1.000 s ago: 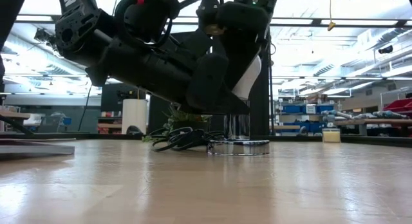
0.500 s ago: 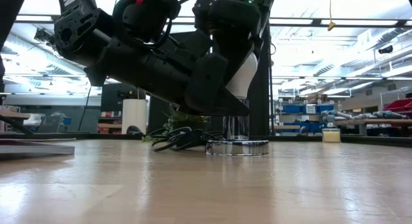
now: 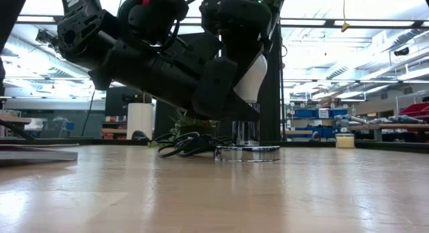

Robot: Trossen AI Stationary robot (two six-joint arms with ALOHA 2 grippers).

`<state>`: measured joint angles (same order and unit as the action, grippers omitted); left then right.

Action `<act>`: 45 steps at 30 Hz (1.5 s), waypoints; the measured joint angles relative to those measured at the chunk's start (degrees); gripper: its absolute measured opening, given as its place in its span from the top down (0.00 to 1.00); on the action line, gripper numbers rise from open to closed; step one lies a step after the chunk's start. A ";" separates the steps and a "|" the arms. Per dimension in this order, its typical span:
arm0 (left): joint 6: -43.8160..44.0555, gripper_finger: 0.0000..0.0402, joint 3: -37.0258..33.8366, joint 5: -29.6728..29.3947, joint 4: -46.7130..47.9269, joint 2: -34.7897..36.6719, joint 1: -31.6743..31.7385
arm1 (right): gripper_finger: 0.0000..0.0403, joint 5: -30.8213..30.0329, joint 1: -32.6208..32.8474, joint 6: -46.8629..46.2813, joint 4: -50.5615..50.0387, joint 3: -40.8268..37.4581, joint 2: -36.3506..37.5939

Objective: Screw lightbulb
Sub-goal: Insert the white lightbulb into the lamp socket

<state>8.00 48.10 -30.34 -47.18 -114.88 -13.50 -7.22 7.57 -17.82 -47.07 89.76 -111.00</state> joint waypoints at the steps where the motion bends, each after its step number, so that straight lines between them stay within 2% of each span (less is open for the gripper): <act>1: -0.02 0.47 0.00 -0.01 -0.11 -0.03 0.00 | 0.32 -0.01 0.00 0.00 0.11 0.00 0.00; 11: -0.03 0.47 0.00 -0.05 -0.09 -0.03 0.02 | 0.32 0.18 0.00 6.00 1.40 -0.02 -0.01; 14: -0.04 0.47 0.00 -0.05 -0.04 -0.03 0.02 | 0.32 2.18 -0.24 7.68 1.00 -0.02 0.00; 17: -0.04 0.47 0.00 -0.03 -0.06 -0.03 0.04 | 0.32 6.98 -1.53 4.45 1.05 -0.02 0.02; 19: 0.00 0.47 0.00 -0.04 -0.04 -0.03 0.02 | 0.32 7.91 -1.98 0.93 0.59 0.00 0.02; 27: 0.09 0.47 0.00 -0.22 0.06 -0.03 0.00 | 0.32 5.55 -1.55 -2.15 0.33 0.02 0.44; 39: 0.33 0.47 0.00 -0.35 0.34 -0.03 0.00 | 0.23 4.87 -1.32 1.48 -3.95 4.57 0.46; 45: 0.29 0.47 0.02 -0.31 0.37 -0.03 0.00 | 0.21 4.64 -0.83 1.48 -4.05 4.61 1.52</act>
<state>8.29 48.12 -30.65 -46.81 -114.91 -13.50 -2.58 6.74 -16.34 -51.12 94.36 -109.49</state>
